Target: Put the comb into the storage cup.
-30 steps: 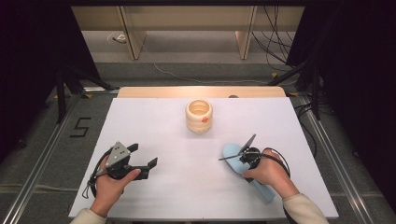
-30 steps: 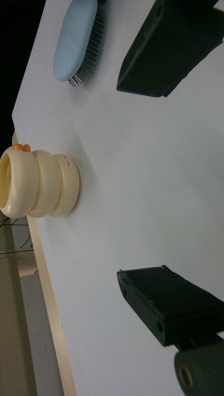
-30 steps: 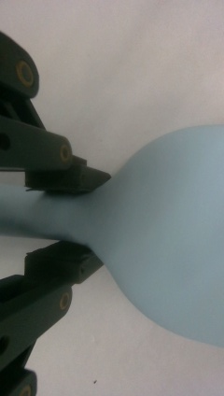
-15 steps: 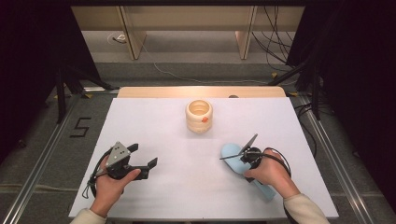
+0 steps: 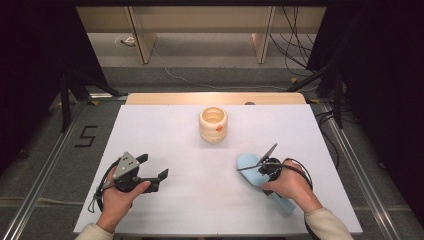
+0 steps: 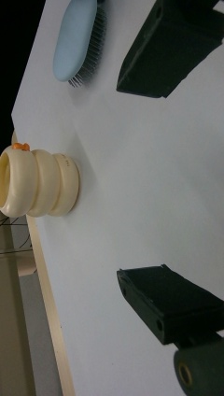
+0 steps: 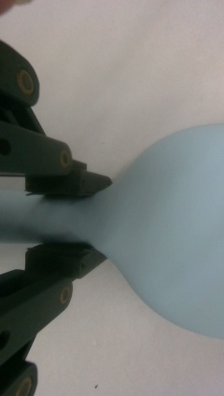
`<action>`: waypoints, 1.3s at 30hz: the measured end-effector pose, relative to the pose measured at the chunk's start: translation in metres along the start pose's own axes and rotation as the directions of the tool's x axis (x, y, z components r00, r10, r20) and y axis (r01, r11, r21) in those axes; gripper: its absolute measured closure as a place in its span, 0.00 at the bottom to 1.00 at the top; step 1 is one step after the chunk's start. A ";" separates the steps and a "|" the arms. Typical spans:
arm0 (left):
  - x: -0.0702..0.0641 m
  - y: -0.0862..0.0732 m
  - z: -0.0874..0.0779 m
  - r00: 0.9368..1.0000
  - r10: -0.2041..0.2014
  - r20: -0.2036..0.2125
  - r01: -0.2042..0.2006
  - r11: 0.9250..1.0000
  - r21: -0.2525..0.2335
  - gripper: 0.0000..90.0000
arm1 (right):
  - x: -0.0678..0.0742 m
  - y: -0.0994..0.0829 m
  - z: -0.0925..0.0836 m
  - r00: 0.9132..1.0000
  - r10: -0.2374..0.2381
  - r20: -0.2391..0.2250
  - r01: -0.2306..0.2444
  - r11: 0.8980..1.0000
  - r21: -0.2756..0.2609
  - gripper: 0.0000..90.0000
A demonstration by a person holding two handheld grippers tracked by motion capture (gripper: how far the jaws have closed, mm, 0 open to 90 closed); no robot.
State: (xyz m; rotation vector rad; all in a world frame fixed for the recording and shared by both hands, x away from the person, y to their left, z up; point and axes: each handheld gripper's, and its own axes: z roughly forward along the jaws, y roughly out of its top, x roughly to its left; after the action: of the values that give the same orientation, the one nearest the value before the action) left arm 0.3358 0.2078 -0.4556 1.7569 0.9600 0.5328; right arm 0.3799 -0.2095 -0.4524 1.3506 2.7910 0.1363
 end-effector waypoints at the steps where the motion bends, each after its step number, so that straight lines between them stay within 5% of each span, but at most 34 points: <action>1: 0.000 0.000 0.000 1.000 0.000 0.000 0.000 1.000 0.000 0.09 | 0.000 0.000 0.000 1.000 -0.003 0.001 0.003 1.000 -0.001 0.78; 30: 0.000 0.000 0.000 1.000 0.002 -0.006 -0.002 1.000 -0.001 0.10 | -0.002 -0.004 -0.007 1.000 0.007 -0.022 -0.008 0.999 -0.031 0.78; 39: 0.000 0.000 0.000 1.000 0.004 -0.008 -0.004 1.000 -0.003 0.10 | -0.001 -0.005 -0.016 1.000 0.006 -0.012 -0.007 0.996 -0.091 0.78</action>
State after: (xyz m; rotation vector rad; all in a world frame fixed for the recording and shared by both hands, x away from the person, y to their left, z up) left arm 0.3355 0.2084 -0.4558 1.7552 0.9605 0.5440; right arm 0.3754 -0.2142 -0.4370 1.3425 2.7535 0.2694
